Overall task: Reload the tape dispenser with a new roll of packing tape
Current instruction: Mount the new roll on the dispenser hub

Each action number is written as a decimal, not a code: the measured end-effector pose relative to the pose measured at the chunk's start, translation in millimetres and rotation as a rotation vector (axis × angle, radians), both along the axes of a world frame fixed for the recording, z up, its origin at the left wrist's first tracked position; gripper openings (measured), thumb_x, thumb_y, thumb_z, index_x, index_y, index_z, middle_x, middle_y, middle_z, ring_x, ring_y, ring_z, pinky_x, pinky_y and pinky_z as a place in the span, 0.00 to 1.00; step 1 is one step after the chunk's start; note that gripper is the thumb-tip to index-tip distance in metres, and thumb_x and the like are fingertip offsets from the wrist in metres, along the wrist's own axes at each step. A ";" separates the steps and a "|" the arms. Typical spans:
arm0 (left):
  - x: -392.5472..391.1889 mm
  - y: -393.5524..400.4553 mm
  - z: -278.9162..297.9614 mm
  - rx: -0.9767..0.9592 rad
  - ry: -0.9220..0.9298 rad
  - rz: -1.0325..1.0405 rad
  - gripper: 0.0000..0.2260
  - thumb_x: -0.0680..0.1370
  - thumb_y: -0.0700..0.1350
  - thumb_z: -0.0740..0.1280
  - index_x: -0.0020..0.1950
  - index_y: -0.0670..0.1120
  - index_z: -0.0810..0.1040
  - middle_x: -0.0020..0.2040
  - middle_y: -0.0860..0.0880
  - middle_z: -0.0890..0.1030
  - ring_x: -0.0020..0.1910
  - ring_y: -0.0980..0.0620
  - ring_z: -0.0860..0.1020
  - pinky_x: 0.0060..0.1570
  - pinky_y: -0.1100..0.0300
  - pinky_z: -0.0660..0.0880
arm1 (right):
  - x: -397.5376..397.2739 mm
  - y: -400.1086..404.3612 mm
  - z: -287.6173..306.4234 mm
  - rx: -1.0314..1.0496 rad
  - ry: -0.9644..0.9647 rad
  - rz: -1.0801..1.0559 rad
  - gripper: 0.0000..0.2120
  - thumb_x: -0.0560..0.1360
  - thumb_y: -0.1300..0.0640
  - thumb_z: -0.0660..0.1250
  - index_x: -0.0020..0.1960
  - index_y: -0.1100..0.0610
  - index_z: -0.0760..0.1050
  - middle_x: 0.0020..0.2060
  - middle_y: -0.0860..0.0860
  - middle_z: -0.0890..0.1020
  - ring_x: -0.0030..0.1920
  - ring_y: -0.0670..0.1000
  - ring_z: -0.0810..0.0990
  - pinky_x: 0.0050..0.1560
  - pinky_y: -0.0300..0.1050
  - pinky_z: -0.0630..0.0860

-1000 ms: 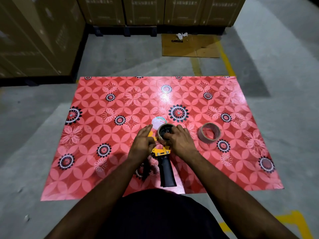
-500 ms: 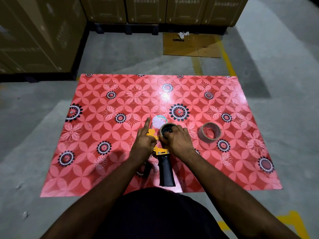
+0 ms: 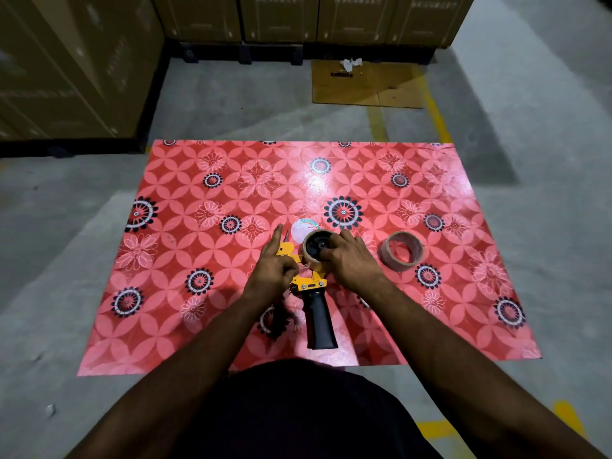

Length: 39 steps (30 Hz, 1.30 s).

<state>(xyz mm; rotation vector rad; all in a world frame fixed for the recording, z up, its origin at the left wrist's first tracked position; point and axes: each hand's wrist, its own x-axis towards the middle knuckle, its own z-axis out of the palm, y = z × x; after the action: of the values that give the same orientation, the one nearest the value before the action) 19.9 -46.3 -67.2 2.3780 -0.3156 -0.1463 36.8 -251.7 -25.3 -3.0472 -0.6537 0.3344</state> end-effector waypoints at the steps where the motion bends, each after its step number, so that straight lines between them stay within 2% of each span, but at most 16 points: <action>1: -1.2 -1.7 1.3 0.043 -0.023 0.024 0.07 0.74 0.38 0.70 0.36 0.43 0.84 0.82 0.45 0.49 0.72 0.44 0.65 0.63 0.54 0.69 | 0.0 0.7 -1.3 0.001 -0.005 -0.006 0.21 0.76 0.46 0.69 0.68 0.46 0.75 0.65 0.53 0.73 0.64 0.55 0.67 0.59 0.52 0.65; 4: -4.7 -7.1 3.4 0.185 -0.081 0.149 0.06 0.73 0.44 0.70 0.38 0.51 0.86 0.81 0.47 0.54 0.64 0.42 0.63 0.58 0.53 0.69 | 1.5 0.2 -3.3 0.002 -0.037 -0.020 0.23 0.74 0.40 0.69 0.67 0.47 0.75 0.65 0.52 0.76 0.64 0.55 0.68 0.59 0.52 0.66; 6: -5.6 -11.0 3.7 0.172 -0.041 0.222 0.06 0.73 0.44 0.69 0.40 0.52 0.86 0.81 0.47 0.54 0.60 0.43 0.63 0.59 0.52 0.68 | 1.8 2.1 -3.8 0.016 -0.067 -0.014 0.22 0.75 0.39 0.68 0.65 0.47 0.77 0.62 0.52 0.78 0.63 0.55 0.71 0.58 0.52 0.66; 11: -3.3 -14.5 1.8 0.085 0.015 0.241 0.09 0.74 0.39 0.67 0.40 0.48 0.86 0.82 0.49 0.50 0.63 0.45 0.65 0.60 0.56 0.67 | -1.8 14.7 -9.9 0.065 -0.099 -0.054 0.16 0.77 0.43 0.64 0.59 0.49 0.81 0.58 0.51 0.80 0.61 0.55 0.74 0.55 0.52 0.67; 16: -1.3 -6.1 0.4 0.055 0.011 0.163 0.05 0.75 0.39 0.70 0.43 0.42 0.86 0.82 0.50 0.52 0.62 0.54 0.63 0.54 0.65 0.63 | -0.2 12.5 -9.7 0.110 -0.042 -0.087 0.16 0.78 0.44 0.64 0.61 0.48 0.80 0.62 0.50 0.78 0.63 0.55 0.71 0.55 0.53 0.66; 18: 0.1 -3.1 1.4 0.020 0.033 0.104 0.07 0.74 0.39 0.68 0.45 0.37 0.84 0.81 0.48 0.57 0.61 0.49 0.71 0.52 0.64 0.67 | 2.8 9.2 -7.9 0.114 -0.002 -0.057 0.16 0.77 0.45 0.66 0.63 0.47 0.79 0.63 0.50 0.77 0.64 0.55 0.69 0.55 0.53 0.66; 21: 1.0 1.7 3.2 0.009 0.022 0.043 0.07 0.75 0.35 0.67 0.40 0.39 0.84 0.81 0.59 0.45 0.53 0.52 0.78 0.44 0.61 0.72 | 7.2 0.2 -6.9 0.135 0.013 -0.009 0.19 0.76 0.53 0.70 0.67 0.47 0.78 0.65 0.53 0.76 0.62 0.57 0.69 0.56 0.50 0.69; 23: 1.5 6.2 -0.6 -0.038 -0.003 0.011 0.05 0.75 0.33 0.68 0.44 0.38 0.84 0.78 0.69 0.45 0.46 0.58 0.81 0.40 0.64 0.74 | 8.1 -6.8 -6.8 0.161 0.030 0.006 0.23 0.74 0.57 0.73 0.67 0.47 0.78 0.65 0.53 0.75 0.62 0.56 0.68 0.54 0.49 0.71; 25: 2.2 9.4 -4.1 -0.063 -0.034 -0.024 0.05 0.74 0.34 0.70 0.49 0.35 0.83 0.73 0.77 0.46 0.43 0.59 0.80 0.43 0.61 0.77 | 8.1 -12.3 -6.2 0.185 0.061 0.016 0.24 0.72 0.56 0.76 0.67 0.47 0.78 0.66 0.53 0.74 0.62 0.57 0.67 0.54 0.52 0.76; 26: 3.0 10.8 -5.4 -0.044 -0.044 -0.033 0.04 0.75 0.35 0.70 0.47 0.37 0.84 0.75 0.74 0.45 0.44 0.61 0.80 0.45 0.62 0.76 | 8.0 -13.3 -5.7 0.191 0.061 0.012 0.23 0.71 0.55 0.76 0.66 0.48 0.78 0.65 0.54 0.74 0.63 0.57 0.67 0.54 0.54 0.77; 28: 3.0 12.4 -4.5 -0.001 -0.065 -0.038 0.04 0.75 0.36 0.71 0.42 0.41 0.85 0.80 0.59 0.43 0.49 0.65 0.78 0.46 0.66 0.72 | 6.4 -11.1 -4.8 0.195 0.034 -0.016 0.23 0.71 0.54 0.76 0.65 0.50 0.79 0.64 0.54 0.75 0.63 0.57 0.68 0.52 0.54 0.78; 31: 0.1 9.8 -3.3 0.095 -0.066 0.008 0.04 0.75 0.41 0.71 0.43 0.46 0.86 0.82 0.51 0.46 0.69 0.54 0.67 0.54 0.63 0.69 | 1.9 -2.5 -4.5 0.167 -0.013 -0.065 0.22 0.72 0.45 0.72 0.63 0.52 0.79 0.61 0.55 0.77 0.63 0.58 0.69 0.50 0.54 0.79; 33: -4.0 5.7 -1.4 0.156 -0.074 0.088 0.04 0.75 0.43 0.72 0.45 0.47 0.87 0.82 0.52 0.49 0.66 0.49 0.69 0.49 0.59 0.73 | 0.7 1.3 -5.0 0.156 -0.046 -0.090 0.21 0.73 0.43 0.71 0.62 0.52 0.79 0.60 0.55 0.78 0.63 0.59 0.69 0.46 0.53 0.79; 36: -7.4 3.3 -1.1 0.044 -0.017 0.114 0.06 0.75 0.36 0.69 0.43 0.40 0.86 0.82 0.51 0.50 0.53 0.49 0.81 0.47 0.55 0.78 | 1.1 5.5 -7.7 0.135 -0.061 -0.088 0.17 0.75 0.48 0.71 0.62 0.50 0.79 0.61 0.57 0.77 0.63 0.60 0.68 0.42 0.53 0.78; 37: -6.8 4.5 -1.6 0.010 -0.015 0.119 0.06 0.75 0.34 0.68 0.42 0.39 0.85 0.82 0.49 0.51 0.55 0.51 0.81 0.49 0.58 0.78 | 1.2 5.3 -8.8 0.120 -0.048 -0.083 0.18 0.74 0.49 0.72 0.63 0.49 0.79 0.61 0.57 0.76 0.63 0.60 0.67 0.42 0.53 0.78; 39: -3.5 11.8 -3.7 -0.067 0.003 0.141 0.05 0.73 0.32 0.70 0.41 0.39 0.85 0.81 0.46 0.54 0.65 0.56 0.74 0.52 0.75 0.71 | 2.7 0.7 -10.1 0.126 -0.014 -0.058 0.21 0.71 0.53 0.75 0.64 0.48 0.78 0.62 0.57 0.75 0.62 0.60 0.67 0.43 0.54 0.79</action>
<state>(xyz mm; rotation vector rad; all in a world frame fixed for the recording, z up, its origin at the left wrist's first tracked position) 16.5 -34.6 -70.9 2.3238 -0.1490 -0.0718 39.5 -251.0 -35.4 -2.9438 -0.5622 0.2600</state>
